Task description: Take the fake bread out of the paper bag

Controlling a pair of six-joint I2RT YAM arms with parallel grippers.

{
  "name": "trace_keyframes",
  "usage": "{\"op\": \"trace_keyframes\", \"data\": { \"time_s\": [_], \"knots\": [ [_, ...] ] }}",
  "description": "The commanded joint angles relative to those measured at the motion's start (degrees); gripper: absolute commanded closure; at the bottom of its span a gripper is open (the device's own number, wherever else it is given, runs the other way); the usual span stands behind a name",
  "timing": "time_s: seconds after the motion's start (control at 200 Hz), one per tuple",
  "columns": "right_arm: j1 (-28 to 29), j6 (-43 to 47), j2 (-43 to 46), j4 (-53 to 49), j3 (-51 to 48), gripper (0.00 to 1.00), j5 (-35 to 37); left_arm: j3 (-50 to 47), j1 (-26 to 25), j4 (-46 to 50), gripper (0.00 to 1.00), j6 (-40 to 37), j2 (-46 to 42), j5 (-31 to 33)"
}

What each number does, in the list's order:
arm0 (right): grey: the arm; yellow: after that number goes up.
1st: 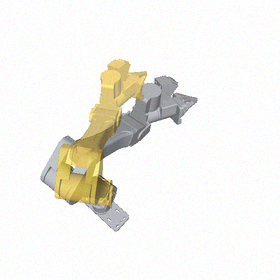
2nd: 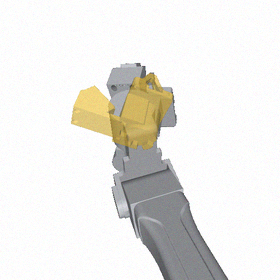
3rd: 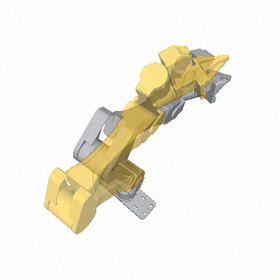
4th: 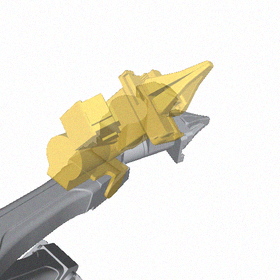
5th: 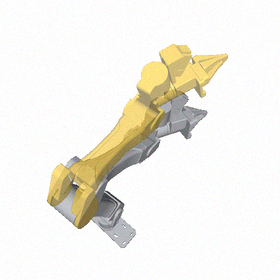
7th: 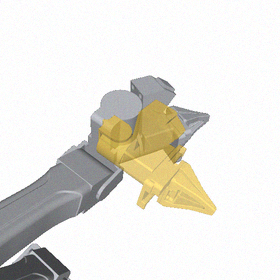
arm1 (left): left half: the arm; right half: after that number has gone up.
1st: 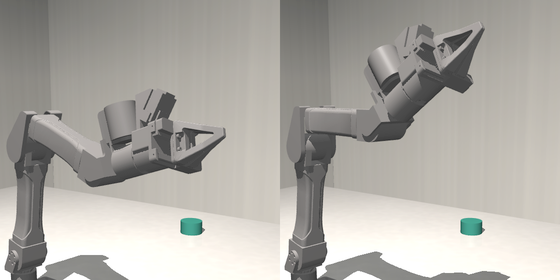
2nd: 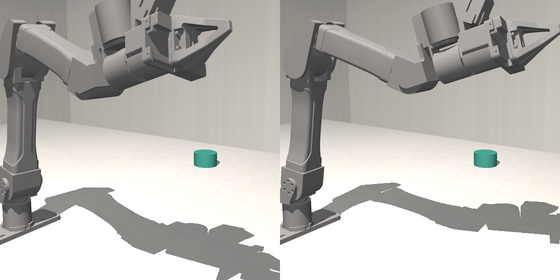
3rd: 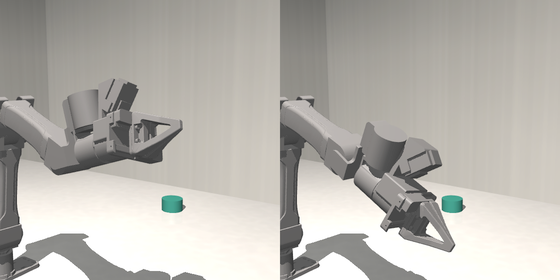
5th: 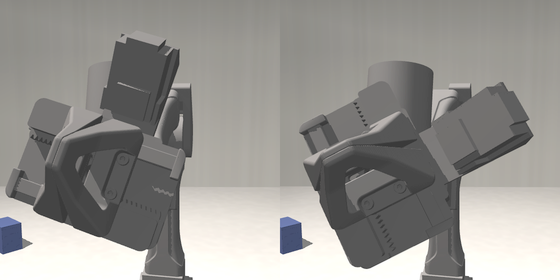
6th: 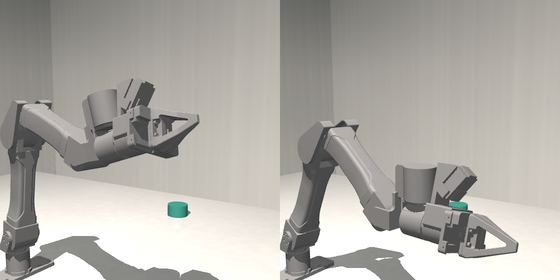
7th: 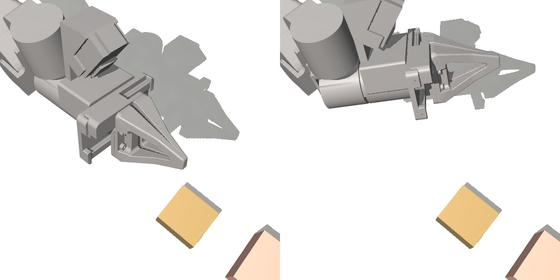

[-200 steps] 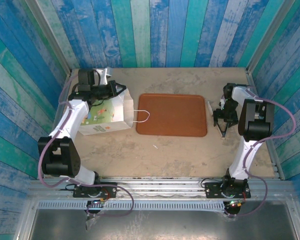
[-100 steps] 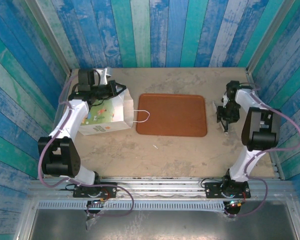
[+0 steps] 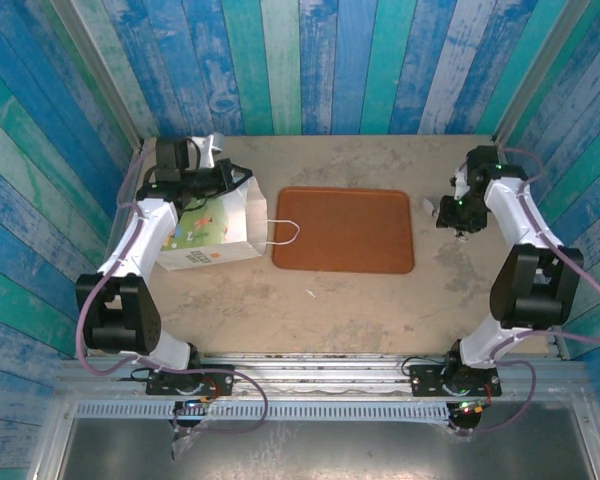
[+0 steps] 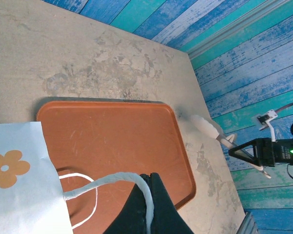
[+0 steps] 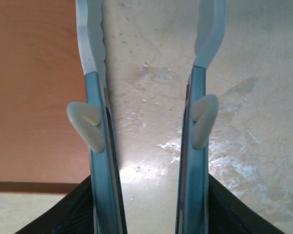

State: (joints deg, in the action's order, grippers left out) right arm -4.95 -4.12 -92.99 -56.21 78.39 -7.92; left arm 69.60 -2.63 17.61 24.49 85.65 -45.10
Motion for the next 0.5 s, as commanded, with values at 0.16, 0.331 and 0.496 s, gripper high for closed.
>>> {"op": "trace_keyframes", "data": {
  "time_s": [0.16,0.331,0.496],
  "knots": [
    [2.7,-0.3,8.9,2.5,0.3,0.49,-15.8,2.3,0.2,0.7,1.00,-0.8,-2.8,0.1],
    [11.0,-2.5,11.5,7.1,-1.7,0.49,-24.0,3.6,0.3,3.5,1.00,-3.2,-5.3,-1.8],
    [22.0,-2.5,11.0,12.7,-3.0,0.49,-26.1,5.4,0.5,12.0,1.00,-8.6,-7.6,0.0]
  ]
}}
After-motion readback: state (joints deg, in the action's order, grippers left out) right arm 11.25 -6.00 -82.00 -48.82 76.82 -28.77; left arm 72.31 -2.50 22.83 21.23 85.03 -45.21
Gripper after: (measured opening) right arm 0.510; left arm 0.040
